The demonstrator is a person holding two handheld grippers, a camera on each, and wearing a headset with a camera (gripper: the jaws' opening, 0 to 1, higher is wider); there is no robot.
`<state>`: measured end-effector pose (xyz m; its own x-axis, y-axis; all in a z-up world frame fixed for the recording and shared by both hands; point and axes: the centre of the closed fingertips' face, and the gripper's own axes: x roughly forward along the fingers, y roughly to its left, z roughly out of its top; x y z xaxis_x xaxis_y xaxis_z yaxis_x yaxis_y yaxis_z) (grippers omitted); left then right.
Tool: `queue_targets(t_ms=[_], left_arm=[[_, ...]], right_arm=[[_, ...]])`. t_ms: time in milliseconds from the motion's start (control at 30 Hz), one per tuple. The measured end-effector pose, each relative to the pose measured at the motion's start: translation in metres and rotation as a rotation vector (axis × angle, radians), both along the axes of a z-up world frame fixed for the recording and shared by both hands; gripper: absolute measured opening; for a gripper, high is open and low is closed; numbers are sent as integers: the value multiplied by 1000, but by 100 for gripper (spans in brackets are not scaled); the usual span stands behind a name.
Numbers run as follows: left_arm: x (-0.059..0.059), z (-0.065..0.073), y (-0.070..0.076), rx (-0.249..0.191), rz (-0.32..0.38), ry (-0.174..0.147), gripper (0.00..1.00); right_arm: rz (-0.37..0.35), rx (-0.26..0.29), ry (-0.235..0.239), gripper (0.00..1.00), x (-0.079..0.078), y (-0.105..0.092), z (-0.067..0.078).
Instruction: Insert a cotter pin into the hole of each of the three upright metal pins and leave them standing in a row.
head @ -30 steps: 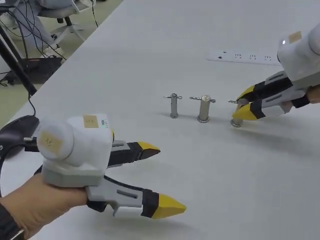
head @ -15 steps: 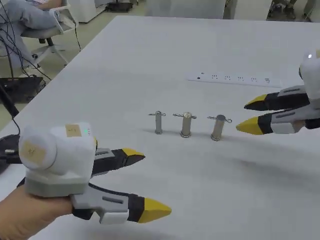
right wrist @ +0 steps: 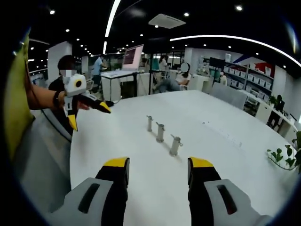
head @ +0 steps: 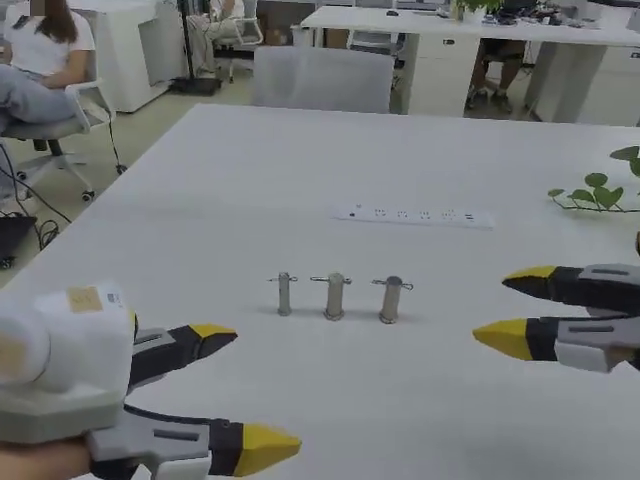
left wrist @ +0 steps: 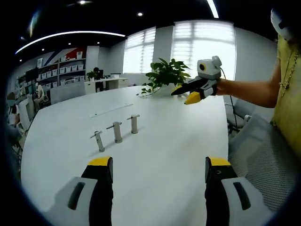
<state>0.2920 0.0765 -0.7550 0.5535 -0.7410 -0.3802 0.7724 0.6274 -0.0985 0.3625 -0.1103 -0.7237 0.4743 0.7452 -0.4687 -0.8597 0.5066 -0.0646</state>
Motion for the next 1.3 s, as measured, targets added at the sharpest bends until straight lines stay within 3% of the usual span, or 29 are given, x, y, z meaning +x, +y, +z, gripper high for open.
queue_targets(t_ms=[100,400,500,600,700,1300], left_arm=[[-4,2,3,3,17,-12,84],[-5,-1,19,3,74,-13,89],[0,-5,23,10,85,-7,89],[8,-9,26,4,113,4,90],[11,-15,26,9,124,17,91],[17,-25,29,13,145,43,92]], right_arm=[[-28,6,2,55,-14,-3,-4],[-125,33,38,68,-35,-22,-25],[-160,10,65,73,-37,-29,-36],[-189,44,58,76,-35,-27,-36],[-192,25,51,81,-32,-26,-42],[-184,19,73,84,-30,-16,-56]])
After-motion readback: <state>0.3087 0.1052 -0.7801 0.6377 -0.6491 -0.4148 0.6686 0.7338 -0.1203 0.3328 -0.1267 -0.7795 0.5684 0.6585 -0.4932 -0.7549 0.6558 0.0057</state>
